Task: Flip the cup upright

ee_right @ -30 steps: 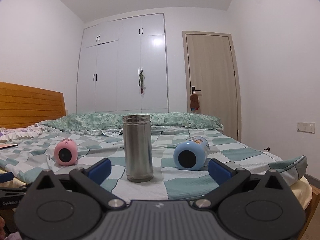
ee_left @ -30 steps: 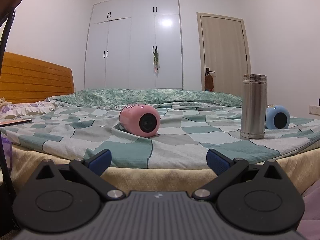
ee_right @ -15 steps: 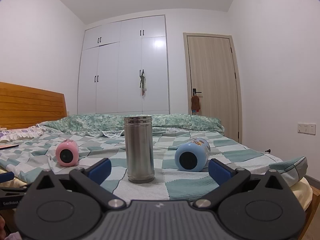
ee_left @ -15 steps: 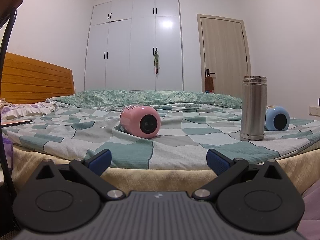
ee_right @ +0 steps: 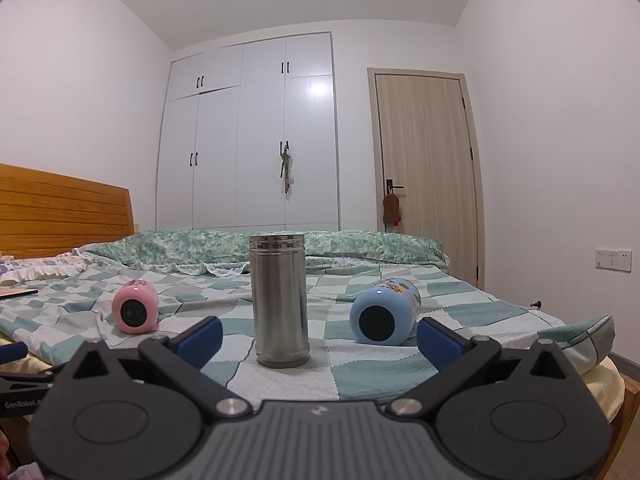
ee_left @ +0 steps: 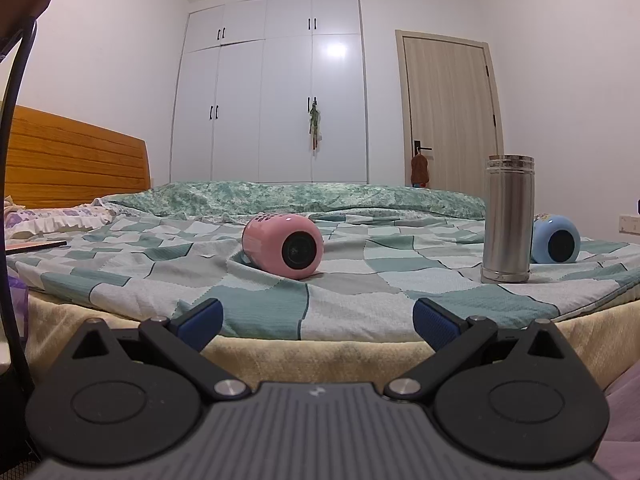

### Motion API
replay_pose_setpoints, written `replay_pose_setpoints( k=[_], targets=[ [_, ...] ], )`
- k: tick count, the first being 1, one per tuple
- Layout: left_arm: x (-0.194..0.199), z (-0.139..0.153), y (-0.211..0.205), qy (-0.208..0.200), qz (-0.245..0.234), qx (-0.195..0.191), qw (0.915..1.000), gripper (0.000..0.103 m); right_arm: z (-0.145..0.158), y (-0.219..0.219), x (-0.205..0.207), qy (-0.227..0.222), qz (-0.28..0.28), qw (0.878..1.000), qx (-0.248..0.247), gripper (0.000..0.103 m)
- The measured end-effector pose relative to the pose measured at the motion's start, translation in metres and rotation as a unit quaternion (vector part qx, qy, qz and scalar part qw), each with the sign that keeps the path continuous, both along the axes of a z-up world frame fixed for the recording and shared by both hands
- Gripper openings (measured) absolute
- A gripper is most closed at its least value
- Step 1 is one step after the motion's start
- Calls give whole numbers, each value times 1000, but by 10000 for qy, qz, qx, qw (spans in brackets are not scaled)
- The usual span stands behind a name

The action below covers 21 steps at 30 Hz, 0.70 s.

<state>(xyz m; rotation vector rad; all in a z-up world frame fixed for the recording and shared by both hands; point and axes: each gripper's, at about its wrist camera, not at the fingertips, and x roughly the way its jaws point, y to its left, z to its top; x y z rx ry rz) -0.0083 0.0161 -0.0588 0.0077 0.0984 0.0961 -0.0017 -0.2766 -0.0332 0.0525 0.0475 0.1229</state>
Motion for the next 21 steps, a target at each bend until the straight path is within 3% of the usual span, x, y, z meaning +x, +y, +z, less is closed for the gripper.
replay_pose_setpoints(
  k=[21],
  targets=[
    [1, 0, 0, 3, -36, 3, 10000, 103, 0, 0, 0, -7, 0, 10000, 1, 103]
  ],
)
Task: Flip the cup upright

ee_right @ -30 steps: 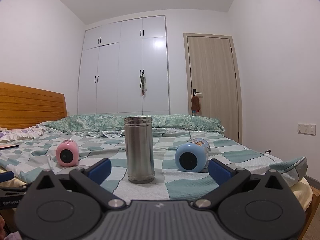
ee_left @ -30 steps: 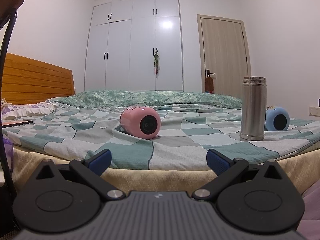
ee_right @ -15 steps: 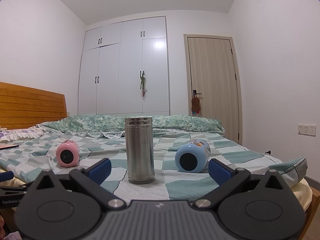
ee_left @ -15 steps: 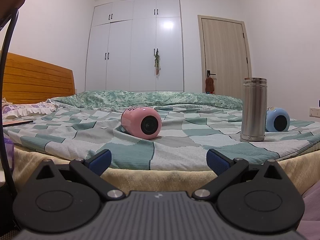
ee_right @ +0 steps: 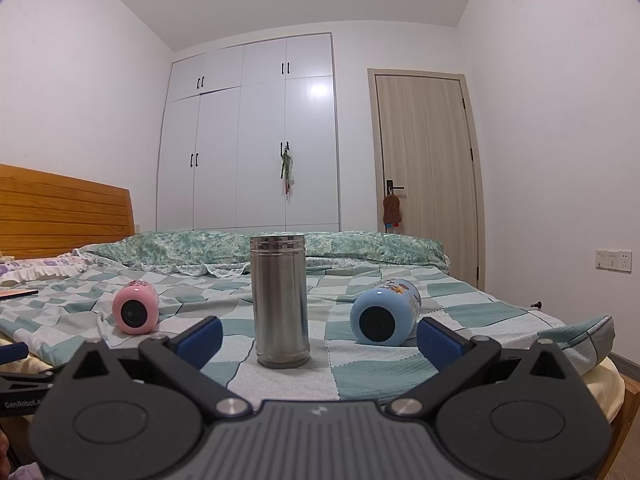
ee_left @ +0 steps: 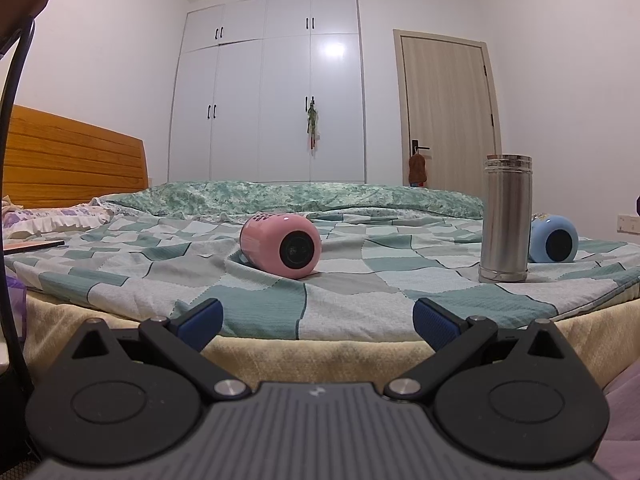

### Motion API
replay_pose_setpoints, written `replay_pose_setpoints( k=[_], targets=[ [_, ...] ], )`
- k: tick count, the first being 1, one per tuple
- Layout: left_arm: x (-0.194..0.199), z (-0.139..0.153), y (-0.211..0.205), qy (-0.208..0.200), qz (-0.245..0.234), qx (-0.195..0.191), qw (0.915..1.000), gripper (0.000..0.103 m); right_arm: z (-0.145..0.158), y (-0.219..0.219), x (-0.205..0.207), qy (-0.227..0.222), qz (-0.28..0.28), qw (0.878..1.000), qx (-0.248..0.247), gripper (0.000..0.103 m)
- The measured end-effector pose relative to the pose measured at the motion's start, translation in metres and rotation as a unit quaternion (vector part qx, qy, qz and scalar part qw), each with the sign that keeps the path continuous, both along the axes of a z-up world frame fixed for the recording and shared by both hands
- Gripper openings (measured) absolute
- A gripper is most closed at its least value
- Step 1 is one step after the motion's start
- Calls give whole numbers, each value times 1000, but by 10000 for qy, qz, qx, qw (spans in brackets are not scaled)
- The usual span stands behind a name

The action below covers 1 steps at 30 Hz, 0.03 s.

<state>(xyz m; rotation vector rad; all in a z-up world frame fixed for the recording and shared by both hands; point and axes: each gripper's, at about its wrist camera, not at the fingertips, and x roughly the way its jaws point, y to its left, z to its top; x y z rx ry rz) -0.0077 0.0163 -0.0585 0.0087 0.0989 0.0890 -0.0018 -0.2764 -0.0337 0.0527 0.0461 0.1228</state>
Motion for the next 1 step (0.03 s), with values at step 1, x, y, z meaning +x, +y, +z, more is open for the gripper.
replay_pose_setpoints(
  k=[1],
  targets=[
    [0, 0, 0, -3, -13, -1, 10000, 103, 0, 0, 0, 0, 1, 10000, -1, 103]
  ],
)
